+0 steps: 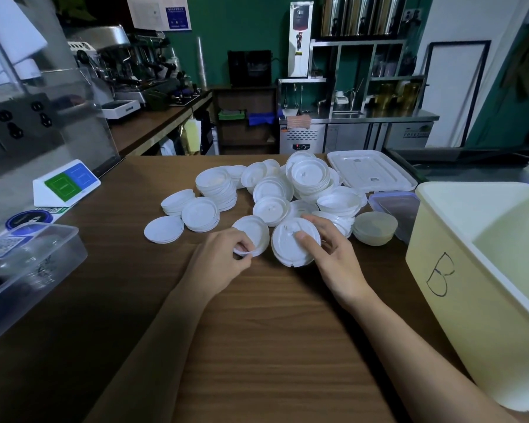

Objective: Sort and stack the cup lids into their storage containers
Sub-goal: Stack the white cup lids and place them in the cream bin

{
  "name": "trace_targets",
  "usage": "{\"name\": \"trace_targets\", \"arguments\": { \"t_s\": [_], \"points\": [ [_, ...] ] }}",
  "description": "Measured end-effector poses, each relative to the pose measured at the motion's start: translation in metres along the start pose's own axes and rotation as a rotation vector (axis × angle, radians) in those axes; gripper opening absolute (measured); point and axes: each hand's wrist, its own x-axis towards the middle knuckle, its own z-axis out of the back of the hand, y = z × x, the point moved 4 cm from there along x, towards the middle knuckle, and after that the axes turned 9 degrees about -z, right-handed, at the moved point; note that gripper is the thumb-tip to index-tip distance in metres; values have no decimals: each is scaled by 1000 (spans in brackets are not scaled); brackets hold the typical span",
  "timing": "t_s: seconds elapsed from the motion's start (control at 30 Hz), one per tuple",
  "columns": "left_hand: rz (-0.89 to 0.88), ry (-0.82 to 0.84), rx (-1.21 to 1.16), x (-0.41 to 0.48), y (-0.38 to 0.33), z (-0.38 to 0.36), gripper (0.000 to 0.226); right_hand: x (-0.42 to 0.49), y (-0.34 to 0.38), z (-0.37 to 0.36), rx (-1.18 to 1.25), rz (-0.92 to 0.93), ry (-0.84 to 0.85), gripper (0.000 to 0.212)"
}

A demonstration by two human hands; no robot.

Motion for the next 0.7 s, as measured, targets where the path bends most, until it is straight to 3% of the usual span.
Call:
{"name": "trace_targets", "arguments": {
  "t_s": [0.3, 0.7],
  "points": [
    [123, -176, -236, 3, -7, 7, 14, -1, 0, 1, -5, -14, -4, 32],
    [81, -487, -315, 2, -16, 21, 24, -5, 3, 1, -71, 24, 14, 50]
  ]
}}
